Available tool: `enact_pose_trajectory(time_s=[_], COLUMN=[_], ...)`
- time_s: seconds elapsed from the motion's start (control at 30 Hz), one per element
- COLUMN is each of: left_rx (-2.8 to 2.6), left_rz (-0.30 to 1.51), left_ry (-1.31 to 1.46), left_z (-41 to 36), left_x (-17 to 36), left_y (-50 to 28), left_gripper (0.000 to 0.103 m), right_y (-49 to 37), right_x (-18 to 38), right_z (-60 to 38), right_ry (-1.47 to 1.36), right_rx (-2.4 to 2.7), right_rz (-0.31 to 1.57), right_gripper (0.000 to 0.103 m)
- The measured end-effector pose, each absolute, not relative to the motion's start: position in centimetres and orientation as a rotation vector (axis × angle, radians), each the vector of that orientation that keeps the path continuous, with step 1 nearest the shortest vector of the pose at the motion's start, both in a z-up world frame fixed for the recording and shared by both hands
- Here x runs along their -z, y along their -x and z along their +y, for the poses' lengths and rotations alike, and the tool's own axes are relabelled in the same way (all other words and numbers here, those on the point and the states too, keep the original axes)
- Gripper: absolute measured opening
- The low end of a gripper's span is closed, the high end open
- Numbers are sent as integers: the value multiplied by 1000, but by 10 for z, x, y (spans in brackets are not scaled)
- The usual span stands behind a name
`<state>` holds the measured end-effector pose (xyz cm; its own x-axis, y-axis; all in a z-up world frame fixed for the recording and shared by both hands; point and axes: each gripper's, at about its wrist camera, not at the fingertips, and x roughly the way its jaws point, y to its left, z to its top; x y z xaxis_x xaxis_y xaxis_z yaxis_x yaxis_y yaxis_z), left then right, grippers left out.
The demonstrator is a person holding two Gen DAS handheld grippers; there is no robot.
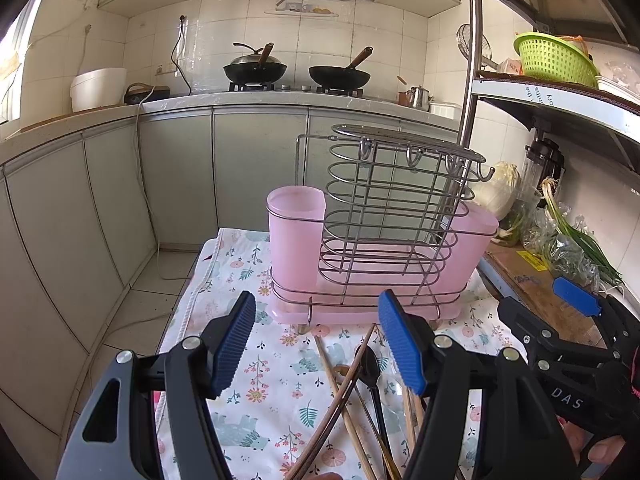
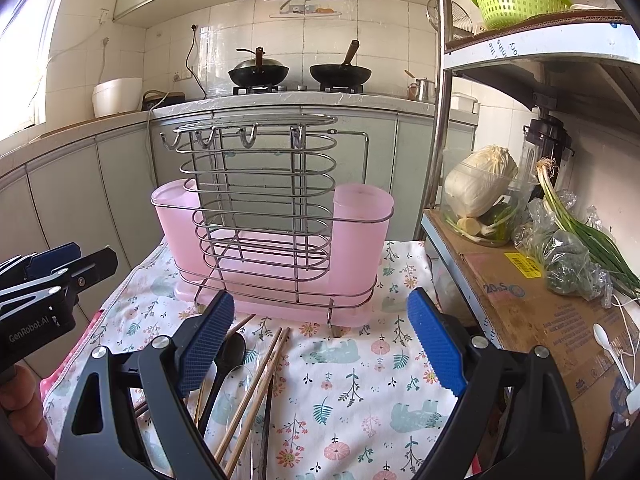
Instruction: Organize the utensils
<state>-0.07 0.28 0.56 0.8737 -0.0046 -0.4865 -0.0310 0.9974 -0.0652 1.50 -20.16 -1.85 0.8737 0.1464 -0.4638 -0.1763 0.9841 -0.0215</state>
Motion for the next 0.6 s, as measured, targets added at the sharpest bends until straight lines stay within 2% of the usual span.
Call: enact_pose_trajectory(time_s=[0.6], left_rx=[-11], left_rz=[507], left_ry=[76], left_z=[4], left_x=[-7], left_y=[3], left_gripper=[64], right_y=[-14], right_x=[19], right_z=[-200], right_ry=[70], right_rx=[-164], right_rz=[477], right_gripper=[89])
